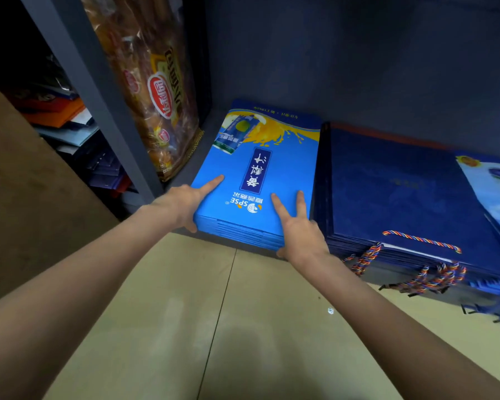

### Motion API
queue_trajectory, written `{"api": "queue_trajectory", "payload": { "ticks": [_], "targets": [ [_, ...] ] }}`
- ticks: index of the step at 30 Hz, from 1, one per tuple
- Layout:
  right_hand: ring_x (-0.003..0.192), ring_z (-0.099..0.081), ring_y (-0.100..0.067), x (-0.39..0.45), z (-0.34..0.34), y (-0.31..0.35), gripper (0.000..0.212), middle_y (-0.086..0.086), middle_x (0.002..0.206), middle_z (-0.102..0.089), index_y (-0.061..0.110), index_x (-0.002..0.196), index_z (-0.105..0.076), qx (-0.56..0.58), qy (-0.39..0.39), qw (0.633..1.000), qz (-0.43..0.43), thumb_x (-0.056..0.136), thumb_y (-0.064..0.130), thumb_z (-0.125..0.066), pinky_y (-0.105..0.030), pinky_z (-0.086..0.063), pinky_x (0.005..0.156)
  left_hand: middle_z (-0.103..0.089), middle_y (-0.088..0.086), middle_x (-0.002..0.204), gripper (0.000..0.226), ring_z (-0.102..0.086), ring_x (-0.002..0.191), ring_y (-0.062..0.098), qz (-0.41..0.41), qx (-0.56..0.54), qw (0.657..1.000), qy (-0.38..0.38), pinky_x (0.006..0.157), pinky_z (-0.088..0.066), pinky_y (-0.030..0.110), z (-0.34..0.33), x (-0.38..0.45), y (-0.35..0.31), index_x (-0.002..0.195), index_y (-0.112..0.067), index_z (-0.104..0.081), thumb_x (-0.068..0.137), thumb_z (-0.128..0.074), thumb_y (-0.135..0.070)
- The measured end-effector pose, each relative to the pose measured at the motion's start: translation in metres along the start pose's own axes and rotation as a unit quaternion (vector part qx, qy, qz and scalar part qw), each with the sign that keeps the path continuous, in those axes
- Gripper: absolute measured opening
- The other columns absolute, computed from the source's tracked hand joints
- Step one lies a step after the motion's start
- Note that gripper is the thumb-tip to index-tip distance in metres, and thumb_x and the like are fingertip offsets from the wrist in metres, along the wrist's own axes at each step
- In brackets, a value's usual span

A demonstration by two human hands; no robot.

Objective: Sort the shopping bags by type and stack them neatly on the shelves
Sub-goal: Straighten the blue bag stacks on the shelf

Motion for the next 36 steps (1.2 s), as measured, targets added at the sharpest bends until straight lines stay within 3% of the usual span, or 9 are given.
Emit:
{"api": "queue_trajectory", "payload": {
  "ticks": [3,6,11,14,17,25,27,30,36],
  "targets": [
    [0.109,-0.053,-0.037,0.006,0.018,-0.003,0.113,-0.013,0.154,0.022,0.041,0.147,0.007,0.025,0.025,0.999,0.001,0.075,0.017,-0.077,-0.037,-0.047,0.087,-0.049,0.018,0.117,0.122,-0.055,0.104,0.032,0.002,0.013,1.000,-0.009,0.086,-0.045,0.037,0.012,0.010,0.001,0.144,-0.039,0.019,0.072,-0.079,-0.027],
    [0.108,-0.054,-0.038,0.006,0.023,-0.005,0.118,-0.011,0.154,0.023,0.042,0.147,0.007,0.024,0.043,0.999,0.003,0.071,0.020,-0.081,-0.039,-0.047,0.088,-0.048,0.018,0.117,0.125,-0.054,0.104,0.031,0.000,0.011,1.000,0.002,0.086,-0.044,0.036,0.010,0.015,0.001,0.144,-0.038,0.020,0.071,-0.080,-0.029],
    [0.095,-0.057,-0.035,0.007,0.022,-0.003,0.122,-0.011,0.152,0.029,0.038,0.146,0.016,-0.026,0.039,0.999,0.028,0.072,0.020,-0.080,-0.034,-0.045,0.073,-0.048,0.018,0.113,0.124,-0.054,0.101,0.032,0.004,-0.040,0.999,0.017,0.089,-0.045,0.039,0.009,0.008,0.001,0.142,-0.041,0.022,0.073,-0.078,-0.020],
    [0.073,-0.049,-0.028,0.008,0.015,0.001,0.121,-0.015,0.152,0.029,0.035,0.146,0.020,-0.073,0.019,0.997,0.034,0.075,0.012,-0.076,-0.030,-0.041,0.062,-0.049,0.016,0.110,0.121,-0.056,0.097,0.032,0.013,-0.040,0.999,0.010,0.085,-0.046,0.037,0.003,0.004,-0.002,0.142,-0.039,0.024,0.076,-0.075,-0.015],
    [0.068,-0.045,-0.026,0.010,0.009,0.002,0.115,-0.015,0.153,0.025,0.035,0.146,0.018,-0.094,-0.006,0.995,0.036,0.079,0.003,-0.069,-0.029,-0.040,0.059,-0.046,0.013,0.101,0.117,-0.052,0.087,0.027,0.015,-0.035,0.999,0.000,0.082,-0.046,0.036,-0.003,0.000,0.003,0.142,-0.040,0.023,0.079,-0.072,-0.014],
    [0.077,-0.048,-0.027,0.017,0.013,0.001,0.114,-0.014,0.153,0.026,0.037,0.146,0.017,-0.080,0.015,0.996,0.041,0.079,0.003,-0.069,-0.031,-0.042,0.064,-0.047,0.015,0.107,0.118,-0.052,0.087,0.026,0.009,-0.021,1.000,0.010,0.083,-0.047,0.037,0.002,0.005,0.006,0.142,-0.039,0.024,0.079,-0.072,-0.012],
    [0.093,-0.056,-0.033,0.019,0.021,0.000,0.121,-0.013,0.152,0.029,0.038,0.146,0.016,-0.054,0.043,0.997,0.046,0.074,0.015,-0.078,-0.033,-0.047,0.072,-0.047,0.017,0.112,0.124,-0.055,0.094,0.029,0.007,-0.020,0.999,0.035,0.085,-0.047,0.038,0.006,0.009,0.008,0.141,-0.039,0.026,0.076,-0.076,-0.016],
    [0.116,-0.050,-0.040,0.021,0.030,-0.001,0.122,-0.011,0.152,0.029,0.039,0.147,0.013,-0.007,0.086,0.995,0.048,0.070,0.024,-0.081,-0.039,-0.046,0.093,-0.046,0.019,0.120,0.130,-0.051,0.091,0.027,-0.001,-0.017,0.997,0.076,0.088,-0.046,0.037,0.013,0.018,0.010,0.139,-0.037,0.030,0.071,-0.080,-0.027],
    [0.127,-0.041,-0.041,0.026,0.032,-0.004,0.115,-0.012,0.155,0.020,0.040,0.147,0.008,-0.025,0.079,0.995,0.061,0.073,0.028,-0.079,-0.039,-0.038,0.101,-0.046,0.017,0.125,0.130,-0.058,0.094,0.026,-0.005,-0.021,0.996,0.084,0.088,-0.048,0.036,0.012,0.025,0.014,0.139,-0.041,0.028,0.071,-0.081,-0.027]
  ]
}}
Point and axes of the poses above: each hand's wrist, its own x-axis towards the middle knuckle, its own z-axis out of the back of the hand, y = z × x, the point moved 3 cm from there along x, towards the middle knuckle
